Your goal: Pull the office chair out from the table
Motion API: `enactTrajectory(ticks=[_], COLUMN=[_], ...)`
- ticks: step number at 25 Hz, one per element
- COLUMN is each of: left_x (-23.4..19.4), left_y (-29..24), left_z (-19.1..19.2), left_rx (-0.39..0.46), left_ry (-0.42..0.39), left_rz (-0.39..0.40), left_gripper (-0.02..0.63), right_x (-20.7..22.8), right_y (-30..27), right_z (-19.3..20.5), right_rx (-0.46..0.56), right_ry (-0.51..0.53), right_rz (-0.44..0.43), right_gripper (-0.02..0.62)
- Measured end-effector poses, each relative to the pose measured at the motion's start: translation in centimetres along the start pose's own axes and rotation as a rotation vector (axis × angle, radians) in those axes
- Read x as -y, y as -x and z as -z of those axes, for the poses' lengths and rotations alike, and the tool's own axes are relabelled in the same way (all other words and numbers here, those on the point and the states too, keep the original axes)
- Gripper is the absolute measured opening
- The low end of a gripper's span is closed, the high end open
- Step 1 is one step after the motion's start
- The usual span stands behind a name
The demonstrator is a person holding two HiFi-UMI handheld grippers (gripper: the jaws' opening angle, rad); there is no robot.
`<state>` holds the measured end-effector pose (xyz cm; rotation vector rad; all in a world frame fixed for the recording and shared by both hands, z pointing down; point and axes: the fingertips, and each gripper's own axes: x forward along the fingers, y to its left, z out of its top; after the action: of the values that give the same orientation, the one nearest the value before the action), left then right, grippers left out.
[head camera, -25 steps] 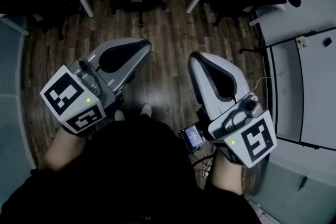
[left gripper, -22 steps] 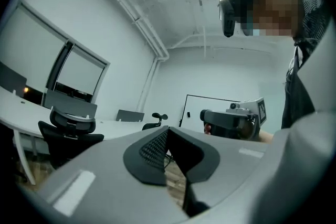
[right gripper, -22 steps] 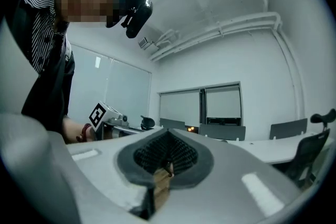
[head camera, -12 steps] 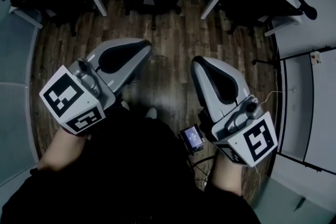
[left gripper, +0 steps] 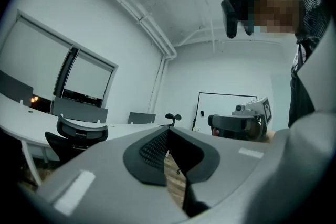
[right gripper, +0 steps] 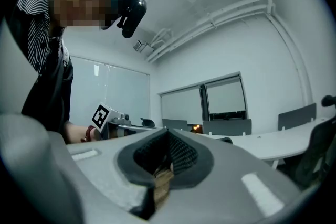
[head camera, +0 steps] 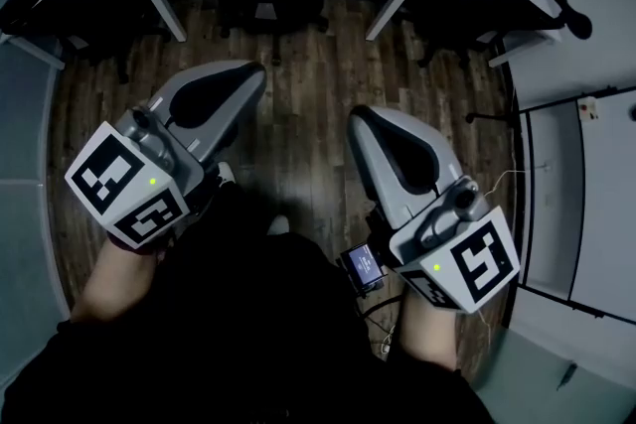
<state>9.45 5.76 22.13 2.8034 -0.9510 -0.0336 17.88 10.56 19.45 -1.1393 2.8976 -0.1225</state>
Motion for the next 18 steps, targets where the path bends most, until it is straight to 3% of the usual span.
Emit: enactTrajectory(ticks=[6,12,18], left_x=[-3.5,-9.3,-17.4], left_y=[-2.9,-3.6,-3.3], left_z=[-1.9,-2.4,-4.2], left_rx=[0.056,0.034,0.041], left_ry=[0.014,0.022,0.049], left_rz=[0.085,0.137,0.104], left_gripper=[0.002,0.002,0.0], right_x=[3.2,3.7,4.3], right_y=[-3.4,-9.6,-17.3], right_z=[-1.3,-1.0,-1.6], right_rx=[-0.011,-0.037,-0.052], right_ry=[0.04,0.056,0.08], right_rz=[0.065,0.084,0.088], right_gripper=[0.002,0.002,0.002])
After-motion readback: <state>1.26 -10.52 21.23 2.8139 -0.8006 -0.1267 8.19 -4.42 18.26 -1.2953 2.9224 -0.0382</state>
